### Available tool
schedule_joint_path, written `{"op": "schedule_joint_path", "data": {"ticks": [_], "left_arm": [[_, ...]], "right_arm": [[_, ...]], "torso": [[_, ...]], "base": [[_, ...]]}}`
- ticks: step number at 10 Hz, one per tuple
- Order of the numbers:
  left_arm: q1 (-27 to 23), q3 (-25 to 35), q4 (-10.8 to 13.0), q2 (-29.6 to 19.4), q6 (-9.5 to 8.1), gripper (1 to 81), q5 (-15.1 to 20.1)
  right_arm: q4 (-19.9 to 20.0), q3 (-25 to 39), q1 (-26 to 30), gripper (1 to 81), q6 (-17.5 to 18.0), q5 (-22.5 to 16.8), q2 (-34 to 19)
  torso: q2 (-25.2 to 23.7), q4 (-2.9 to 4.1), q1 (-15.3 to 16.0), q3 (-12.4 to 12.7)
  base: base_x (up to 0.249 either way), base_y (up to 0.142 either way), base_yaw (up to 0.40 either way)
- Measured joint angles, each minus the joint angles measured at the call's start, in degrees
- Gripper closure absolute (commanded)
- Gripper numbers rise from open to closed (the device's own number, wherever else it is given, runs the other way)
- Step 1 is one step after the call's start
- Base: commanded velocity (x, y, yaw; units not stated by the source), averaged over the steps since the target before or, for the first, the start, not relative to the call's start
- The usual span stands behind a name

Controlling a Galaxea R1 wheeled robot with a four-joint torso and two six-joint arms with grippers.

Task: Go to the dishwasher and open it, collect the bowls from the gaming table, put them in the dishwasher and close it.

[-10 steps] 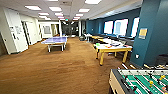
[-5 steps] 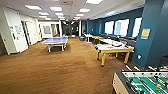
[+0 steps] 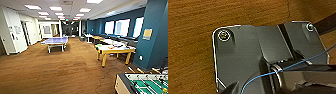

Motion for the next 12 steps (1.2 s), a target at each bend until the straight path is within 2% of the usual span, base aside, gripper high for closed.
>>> {"op": "schedule_joint_path", "data": {"ticks": [12], "left_arm": [[0.04,-0.02,0.0,-0.05,0.02,1.0,0.02]], "right_arm": [[0.0,0.06,0.17,1.0,0.0,0.09,-0.29]], "torso": [[0.0,0.0,0.0,0.0]], "base": [[0.146,0.0,0.0]]}}
